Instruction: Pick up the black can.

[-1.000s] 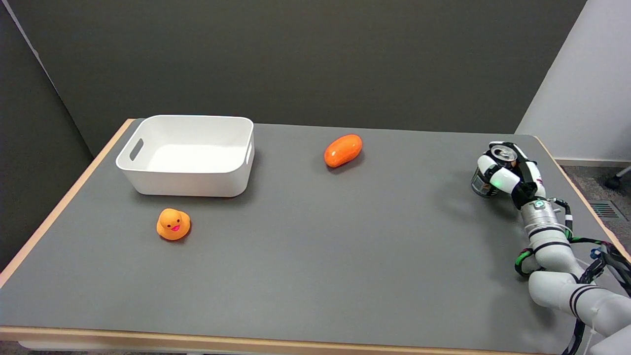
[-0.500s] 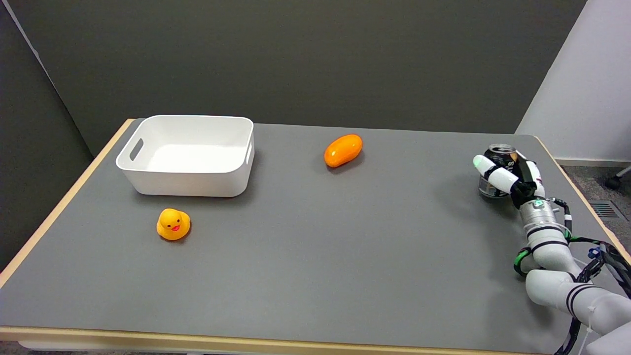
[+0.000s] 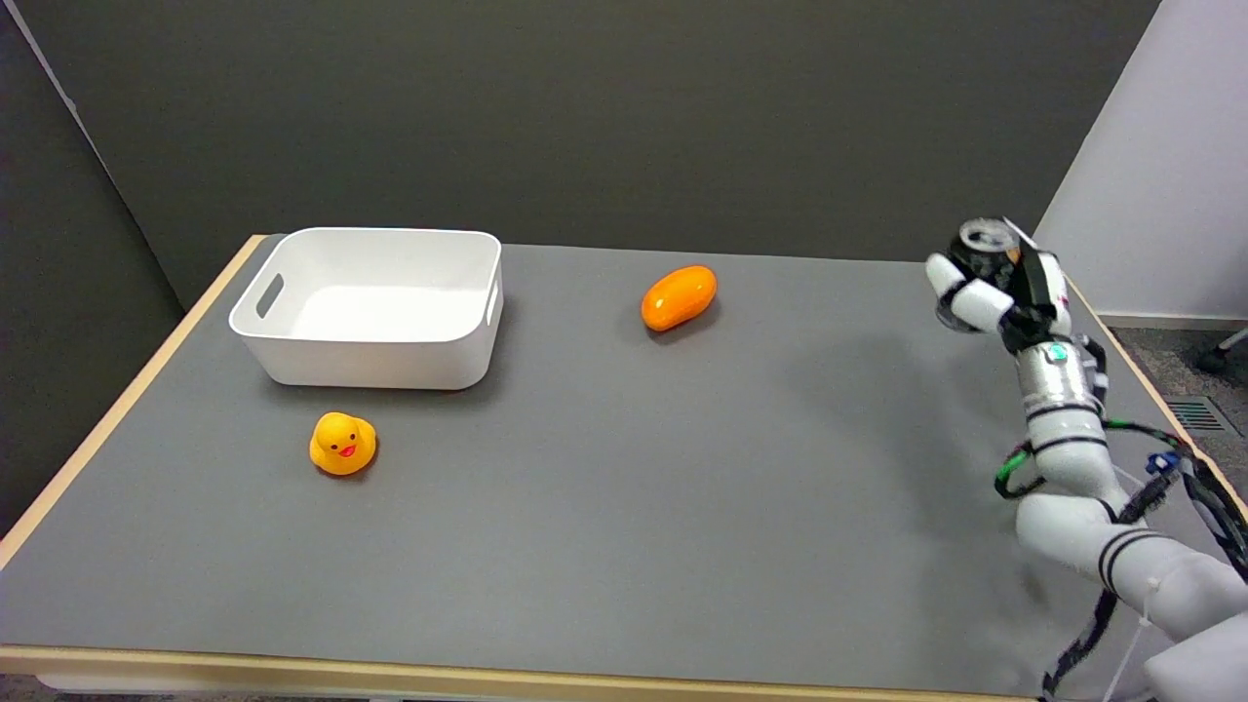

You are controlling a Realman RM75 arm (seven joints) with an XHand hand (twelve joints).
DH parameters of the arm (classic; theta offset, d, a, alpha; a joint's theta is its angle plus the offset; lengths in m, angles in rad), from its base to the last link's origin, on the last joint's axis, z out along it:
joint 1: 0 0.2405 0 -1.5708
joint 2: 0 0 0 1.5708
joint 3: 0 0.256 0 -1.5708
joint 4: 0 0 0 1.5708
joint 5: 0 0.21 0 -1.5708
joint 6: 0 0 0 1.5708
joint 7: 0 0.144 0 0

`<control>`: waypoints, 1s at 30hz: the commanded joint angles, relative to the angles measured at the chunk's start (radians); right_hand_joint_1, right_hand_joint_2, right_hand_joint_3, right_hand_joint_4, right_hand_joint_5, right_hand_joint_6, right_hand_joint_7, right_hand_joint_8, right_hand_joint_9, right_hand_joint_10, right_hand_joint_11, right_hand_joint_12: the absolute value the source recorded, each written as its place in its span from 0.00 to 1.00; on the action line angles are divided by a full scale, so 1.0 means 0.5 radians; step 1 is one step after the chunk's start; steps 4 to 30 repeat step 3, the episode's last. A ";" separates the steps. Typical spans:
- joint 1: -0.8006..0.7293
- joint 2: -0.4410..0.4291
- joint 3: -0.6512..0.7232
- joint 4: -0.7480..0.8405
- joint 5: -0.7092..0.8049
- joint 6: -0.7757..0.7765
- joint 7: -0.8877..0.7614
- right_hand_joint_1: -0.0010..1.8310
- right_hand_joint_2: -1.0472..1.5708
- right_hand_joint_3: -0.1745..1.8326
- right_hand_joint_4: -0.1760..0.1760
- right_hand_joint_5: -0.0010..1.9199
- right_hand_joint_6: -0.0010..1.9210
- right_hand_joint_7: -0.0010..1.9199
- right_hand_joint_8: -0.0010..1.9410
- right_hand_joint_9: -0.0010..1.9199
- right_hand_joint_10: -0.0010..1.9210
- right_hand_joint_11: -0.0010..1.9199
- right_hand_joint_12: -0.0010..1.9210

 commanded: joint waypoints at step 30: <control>0.490 -0.173 -0.419 0.526 -0.097 0.003 -0.273 0.82 0.70 0.61 0.27 0.29 0.87 0.35 0.92 0.40 1.00 0.06 1.00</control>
